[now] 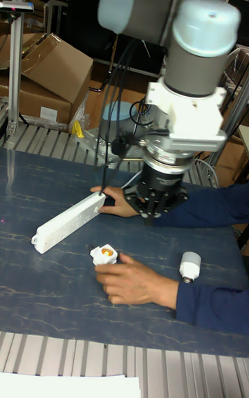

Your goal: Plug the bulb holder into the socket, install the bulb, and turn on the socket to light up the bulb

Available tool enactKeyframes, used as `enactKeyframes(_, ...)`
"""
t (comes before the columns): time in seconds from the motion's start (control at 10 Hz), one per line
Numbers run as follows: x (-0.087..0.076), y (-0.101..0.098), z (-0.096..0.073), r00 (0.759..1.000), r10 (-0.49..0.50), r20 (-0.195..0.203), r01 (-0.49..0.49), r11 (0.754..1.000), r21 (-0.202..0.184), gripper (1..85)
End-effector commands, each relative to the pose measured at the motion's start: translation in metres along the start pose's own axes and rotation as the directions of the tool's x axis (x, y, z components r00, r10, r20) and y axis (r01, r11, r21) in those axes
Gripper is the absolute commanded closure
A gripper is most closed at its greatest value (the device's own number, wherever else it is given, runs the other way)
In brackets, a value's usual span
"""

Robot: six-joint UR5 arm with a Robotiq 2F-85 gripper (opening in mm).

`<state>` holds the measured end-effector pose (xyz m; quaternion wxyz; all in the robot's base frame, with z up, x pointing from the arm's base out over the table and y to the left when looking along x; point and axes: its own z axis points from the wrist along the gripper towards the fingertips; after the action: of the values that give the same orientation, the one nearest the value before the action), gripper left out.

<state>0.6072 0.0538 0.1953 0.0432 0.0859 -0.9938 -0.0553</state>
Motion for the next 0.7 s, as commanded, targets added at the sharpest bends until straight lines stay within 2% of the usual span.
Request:
enactKeyframes(0.0, 0.0127, -0.0129, 0.0011, 1.000, -0.028, -0.002, 0.028, 1.000, -0.009, 84.7)
enactKeyframes(0.1, 0.0147, -0.0099, 0.0023, 1.000, -0.026, -0.005, 0.026, 0.999, -0.022, 84.7)
enactKeyframes(0.6, 0.0165, -0.0098, 0.0007, 1.000, -0.008, -0.023, 0.008, 1.000, -0.012, 84.7)
